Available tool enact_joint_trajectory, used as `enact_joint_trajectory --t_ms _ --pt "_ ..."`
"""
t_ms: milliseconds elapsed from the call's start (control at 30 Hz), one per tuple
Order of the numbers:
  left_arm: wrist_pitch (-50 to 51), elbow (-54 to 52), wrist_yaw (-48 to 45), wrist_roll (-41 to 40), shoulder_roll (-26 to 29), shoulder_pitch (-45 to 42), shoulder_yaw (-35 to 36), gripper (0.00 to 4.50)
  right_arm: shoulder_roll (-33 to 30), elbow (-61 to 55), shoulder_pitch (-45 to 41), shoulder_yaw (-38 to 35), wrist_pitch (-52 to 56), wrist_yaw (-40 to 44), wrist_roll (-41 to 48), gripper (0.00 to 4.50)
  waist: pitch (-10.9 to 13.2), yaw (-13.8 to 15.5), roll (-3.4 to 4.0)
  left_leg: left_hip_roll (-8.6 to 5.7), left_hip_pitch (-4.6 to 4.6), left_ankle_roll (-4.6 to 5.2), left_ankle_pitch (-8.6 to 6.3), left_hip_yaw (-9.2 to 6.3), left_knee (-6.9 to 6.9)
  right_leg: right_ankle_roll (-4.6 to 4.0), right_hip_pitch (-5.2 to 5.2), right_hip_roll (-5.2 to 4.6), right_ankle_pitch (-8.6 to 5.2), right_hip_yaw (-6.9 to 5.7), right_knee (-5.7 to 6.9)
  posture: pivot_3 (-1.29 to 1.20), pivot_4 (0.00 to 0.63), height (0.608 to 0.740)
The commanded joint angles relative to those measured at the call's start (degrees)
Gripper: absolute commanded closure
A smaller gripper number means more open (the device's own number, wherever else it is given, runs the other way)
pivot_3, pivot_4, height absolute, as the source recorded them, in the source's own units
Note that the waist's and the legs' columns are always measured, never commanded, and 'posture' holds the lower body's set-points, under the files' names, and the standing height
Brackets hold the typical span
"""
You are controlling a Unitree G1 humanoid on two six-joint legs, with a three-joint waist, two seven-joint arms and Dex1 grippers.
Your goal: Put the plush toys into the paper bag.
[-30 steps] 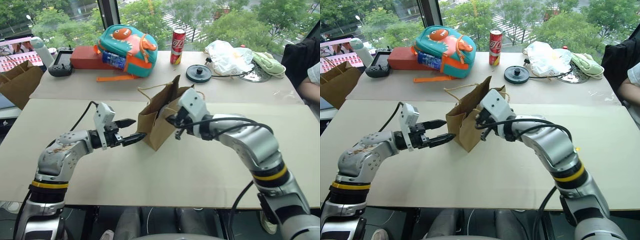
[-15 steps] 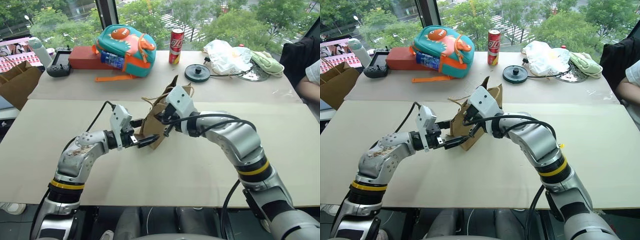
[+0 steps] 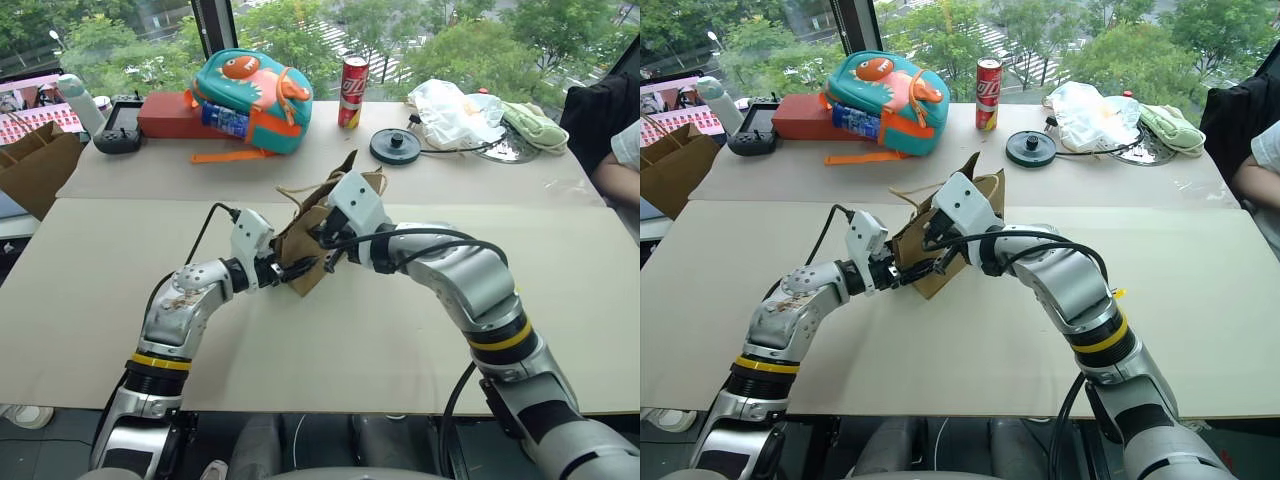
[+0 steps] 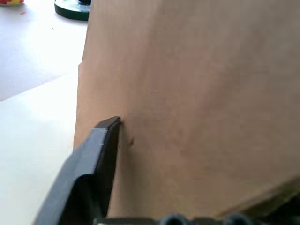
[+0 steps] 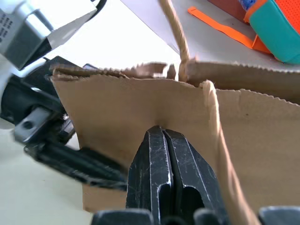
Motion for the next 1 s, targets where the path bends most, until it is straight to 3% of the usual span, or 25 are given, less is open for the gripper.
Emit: enact_joint_trajectory --t_ms 33,167,200,767,900,1000 --pt "-1.5 -0.2 0.0 0.4 -0.5 -0.8 0.2 2.91 0.2 -2.0 -0.9 -1.6 -0.3 -0.1 -0.4 4.50 0.0 0.0 0.00 0.00 0.00 0.00 0.00 0.00 0.00 0.00 0.00 0.00 0.00 0.00 0.01 0.00 0.150 0.733" --pt "-2.1 0.7 0.4 1.3 -0.6 -1.1 0.3 4.36 0.1 -2.2 -0.8 -1.8 -0.1 -0.1 -0.4 4.50 0.0 0.0 0.00 0.00 0.01 0.00 0.00 -0.01 0.00 0.00 0.00 0.00 0.00 0.00 0.02 0.00 0.150 0.733" --pt "-2.5 1.2 0.4 1.7 -0.5 -1.3 0.3 4.44 0.0 -2.2 -0.8 -1.9 -0.1 -0.1 -0.4 4.50 0.0 0.0 0.00 0.00 0.01 0.00 0.00 -0.01 0.00 0.00 0.00 0.00 0.00 -0.01 0.02 0.00 0.150 0.733" --pt "-4.7 6.0 1.6 4.2 -2.9 -4.5 -0.1 4.44 -2.3 -8.7 1.2 -3.8 3.8 1.2 1.9 4.50 0.0 0.0 0.00 -0.01 0.00 0.00 0.00 -0.03 0.03 0.00 0.01 0.00 0.00 -0.01 0.06 0.00 0.150 0.733" --pt "-4.1 5.1 2.4 2.3 -4.3 -4.4 1.9 4.44 -6.2 -16.9 6.7 -10.5 3.1 6.3 7.9 4.50 0.0 0.4 0.00 -0.03 -0.04 0.00 0.00 -0.06 0.03 0.01 0.02 -0.01 0.00 -0.03 0.01 0.00 0.150 0.733" --pt "-2.9 3.4 1.3 -0.7 -4.3 -4.2 4.4 4.44 -10.0 -22.8 13.0 -22.1 3.3 12.7 17.8 4.50 0.0 0.4 -0.01 -0.05 -0.11 0.00 0.00 -0.12 0.03 0.01 0.04 -0.02 0.00 -0.07 -0.08 0.00 0.150 0.733"
